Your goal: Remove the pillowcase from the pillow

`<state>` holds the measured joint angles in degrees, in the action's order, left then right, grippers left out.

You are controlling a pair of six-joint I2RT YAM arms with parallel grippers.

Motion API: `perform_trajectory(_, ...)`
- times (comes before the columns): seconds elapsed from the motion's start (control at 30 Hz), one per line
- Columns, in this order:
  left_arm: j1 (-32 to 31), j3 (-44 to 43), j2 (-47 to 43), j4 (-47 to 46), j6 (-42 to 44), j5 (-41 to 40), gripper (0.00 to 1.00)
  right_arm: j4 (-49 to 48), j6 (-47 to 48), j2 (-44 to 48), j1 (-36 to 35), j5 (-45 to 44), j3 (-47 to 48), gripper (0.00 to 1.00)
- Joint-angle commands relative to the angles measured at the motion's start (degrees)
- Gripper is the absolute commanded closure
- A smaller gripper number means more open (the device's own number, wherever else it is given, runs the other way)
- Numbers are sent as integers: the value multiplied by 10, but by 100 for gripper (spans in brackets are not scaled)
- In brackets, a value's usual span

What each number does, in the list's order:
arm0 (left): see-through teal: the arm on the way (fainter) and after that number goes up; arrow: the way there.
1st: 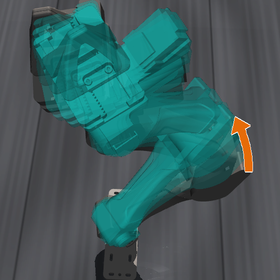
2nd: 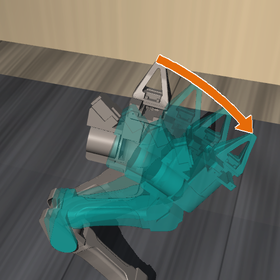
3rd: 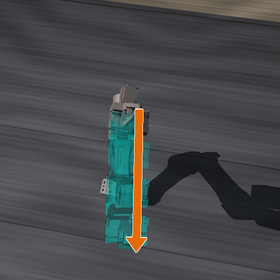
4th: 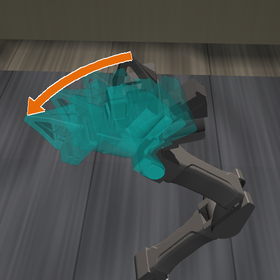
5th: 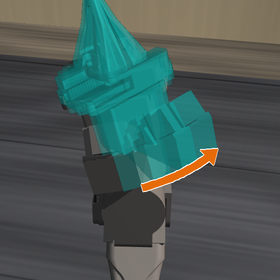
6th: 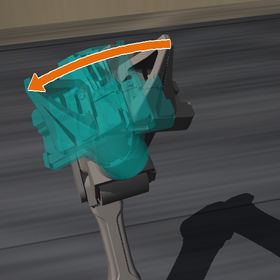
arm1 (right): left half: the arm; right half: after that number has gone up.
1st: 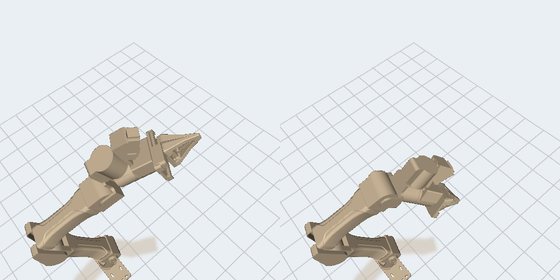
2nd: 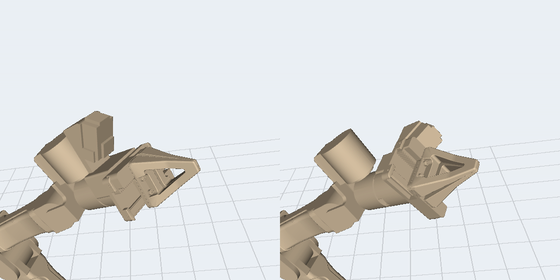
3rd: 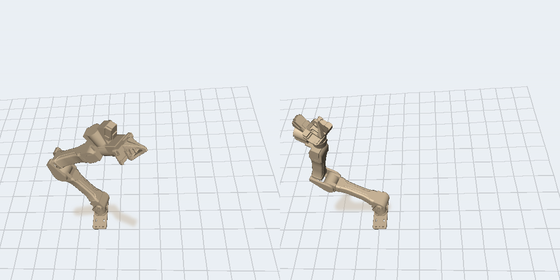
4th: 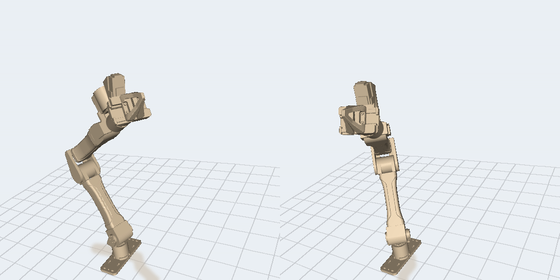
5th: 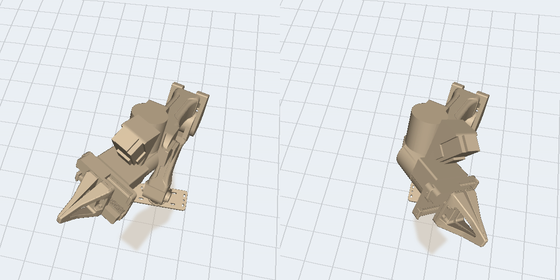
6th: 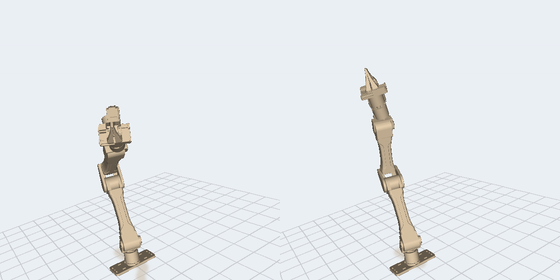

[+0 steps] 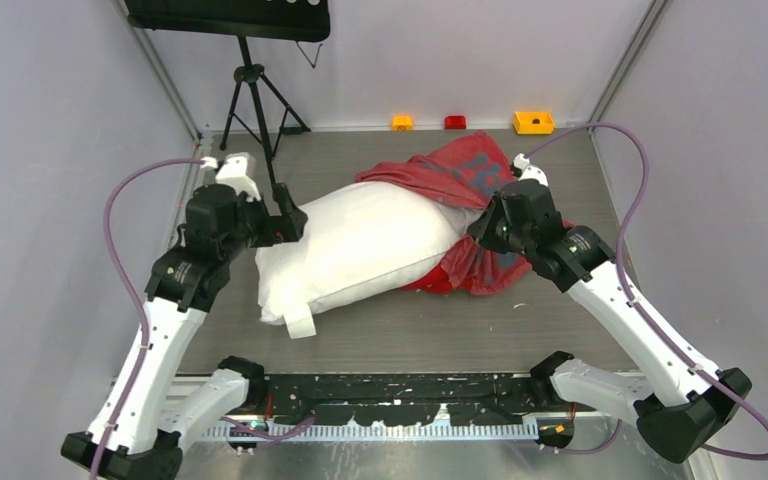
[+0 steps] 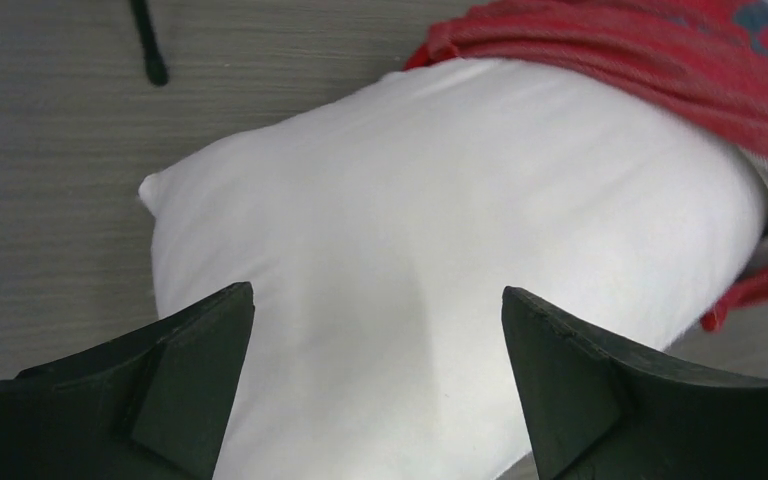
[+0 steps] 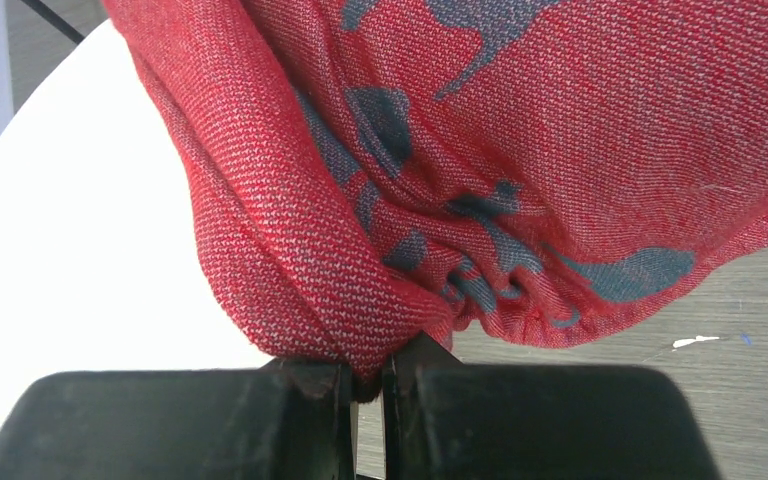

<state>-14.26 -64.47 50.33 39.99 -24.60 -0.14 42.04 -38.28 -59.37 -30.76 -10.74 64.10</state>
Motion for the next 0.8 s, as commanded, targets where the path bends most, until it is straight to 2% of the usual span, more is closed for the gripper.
perform_trajectory(0.0,-112,-30,-1,2,109,-57,4,-41,6,-5,5,9,31,100)
perform_trajectory(0.2,-284,-34,32,3,155,-174,4,-40,-7,-13,5,12,29,100)
perform_trajectory(0.33,-425,-46,84,4,208,-280,2,-44,-19,-7,5,12,22,100)
perform_trajectory(0.43,-498,-64,137,6,241,-325,0,-47,-23,-1,5,16,17,100)
perform_trajectory(0.53,-535,-98,192,16,250,-359,0,-48,-23,2,5,18,16,100)
perform_trajectory(0.77,-554,-144,307,5,311,-413,0,-45,-19,7,5,22,19,100)
